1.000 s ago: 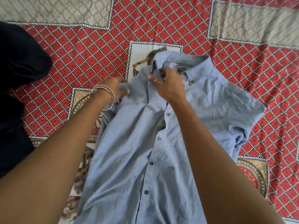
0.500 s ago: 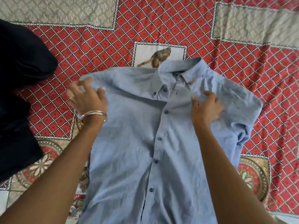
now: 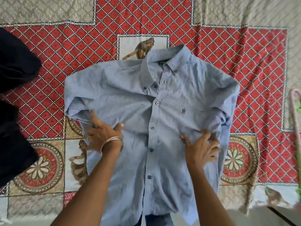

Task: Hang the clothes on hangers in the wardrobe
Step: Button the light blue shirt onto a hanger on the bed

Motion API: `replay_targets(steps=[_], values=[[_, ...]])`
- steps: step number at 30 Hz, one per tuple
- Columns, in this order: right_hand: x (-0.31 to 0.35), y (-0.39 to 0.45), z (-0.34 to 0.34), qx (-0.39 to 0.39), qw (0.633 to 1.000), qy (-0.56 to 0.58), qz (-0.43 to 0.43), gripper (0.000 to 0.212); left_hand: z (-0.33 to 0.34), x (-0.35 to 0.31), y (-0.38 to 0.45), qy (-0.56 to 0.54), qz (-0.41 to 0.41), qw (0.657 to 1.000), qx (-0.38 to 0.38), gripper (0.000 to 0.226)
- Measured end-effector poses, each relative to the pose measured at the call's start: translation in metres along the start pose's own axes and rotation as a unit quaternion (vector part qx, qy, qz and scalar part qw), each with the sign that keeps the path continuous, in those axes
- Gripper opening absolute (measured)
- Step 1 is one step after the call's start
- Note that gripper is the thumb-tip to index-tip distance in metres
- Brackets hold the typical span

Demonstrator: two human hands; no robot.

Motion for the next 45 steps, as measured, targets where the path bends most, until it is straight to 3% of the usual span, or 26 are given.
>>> replay_targets(steps=[2, 6, 9, 12, 14, 17, 19, 21, 23, 25, 27, 28, 30, 32, 34, 37, 40, 43, 45], values=[[-0.010, -0.002, 0.001, 0.007, 0.998, 0.044, 0.048, 0.074, 0.002, 0.010, 0.005, -0.029, -0.031, 0.999, 0.009, 0.101], [-0.030, 0.012, 0.000, 0.033, 0.985, 0.124, 0.114, 0.026, 0.008, 0.029, 0.017, -0.105, -0.049, 0.992, 0.052, 0.054], [-0.036, 0.008, -0.024, -0.005, 0.977, 0.197, 0.076, 0.020, -0.011, 0.033, 0.015, -0.180, 0.024, 0.983, 0.004, 0.035], [-0.046, -0.007, -0.053, -0.077, 0.966, 0.246, 0.021, 0.011, -0.026, 0.043, 0.013, -0.187, 0.030, 0.981, -0.045, 0.029], [-0.063, -0.017, -0.053, -0.058, 0.980, 0.189, 0.035, 0.011, -0.028, 0.045, 0.012, -0.158, 0.080, 0.984, -0.035, 0.025], [-0.074, -0.024, -0.029, 0.040, 0.995, 0.062, 0.061, 0.018, -0.018, 0.035, 0.009, -0.018, 0.164, 0.986, 0.000, 0.024], [-0.065, -0.024, -0.030, 0.042, 0.997, -0.006, 0.070, 0.021, -0.017, 0.029, 0.005, 0.060, 0.165, 0.984, -0.014, 0.032], [-0.043, -0.018, -0.040, -0.022, 0.999, -0.041, 0.023, 0.025, -0.027, 0.019, 0.001, 0.084, 0.156, 0.982, -0.071, 0.040], [-0.003, -0.025, -0.044, -0.070, 0.986, -0.007, -0.149, 0.024, -0.041, -0.001, -0.011, 0.090, 0.256, 0.949, -0.161, 0.046], [0.031, -0.038, -0.033, -0.031, 0.945, 0.043, -0.321, 0.031, -0.036, -0.038, -0.035, 0.080, 0.474, 0.855, -0.192, 0.047], [0.047, -0.043, -0.013, 0.080, 0.924, 0.026, -0.372, 0.049, -0.009, -0.064, -0.053, 0.120, 0.619, 0.769, -0.104, 0.056], [0.044, -0.039, -0.004, 0.137, 0.933, -0.012, -0.334, 0.064, 0.007, -0.071, -0.050, 0.172, 0.619, 0.766, -0.028, 0.066], [0.019, -0.034, 0.014, 0.228, 0.948, -0.089, -0.203, 0.099, 0.025, -0.063, -0.025, 0.267, 0.502, 0.819, 0.082, 0.088], [0.002, -0.044, 0.023, 0.252, 0.945, -0.138, -0.155, 0.125, 0.024, -0.047, -0.003, 0.291, 0.388, 0.866, 0.118, 0.103], [-0.001, -0.042, 0.025, 0.243, 0.951, -0.137, -0.136, 0.132, 0.021, -0.054, 0.001, 0.311, 0.350, 0.871, 0.148, 0.106], [-0.001, -0.034, 0.021, 0.233, 0.954, -0.133, -0.132, 0.121, 0.012, -0.076, -0.015, 0.311, 0.344, 0.875, 0.142, 0.076], [-0.002, -0.024, 0.005, 0.224, 0.961, -0.096, -0.130, 0.087, -0.004, -0.094, -0.047, 0.260, 0.394, 0.879, 0.069, 0.044], [0.001, -0.006, -0.020, 0.160, 0.973, 0.076, -0.148, 0.043, 0.000, -0.107, -0.085, 0.166, 0.455, 0.865, 0.129, 0.036], [0.003, 0.002, -0.036, 0.126, 0.964, 0.187, -0.138, 0.028, 0.002, -0.109, -0.096, 0.132, 0.468, 0.856, 0.176, 0.037]])
Point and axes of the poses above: each hand's wrist, its own y-axis towards the middle knuckle, its own z-axis out of the palm, x = y × z, the point moved 7 cm from there along y, towards the middle knuckle, and after that the axes turned 6 degrees about y, right-handed, at the moved point
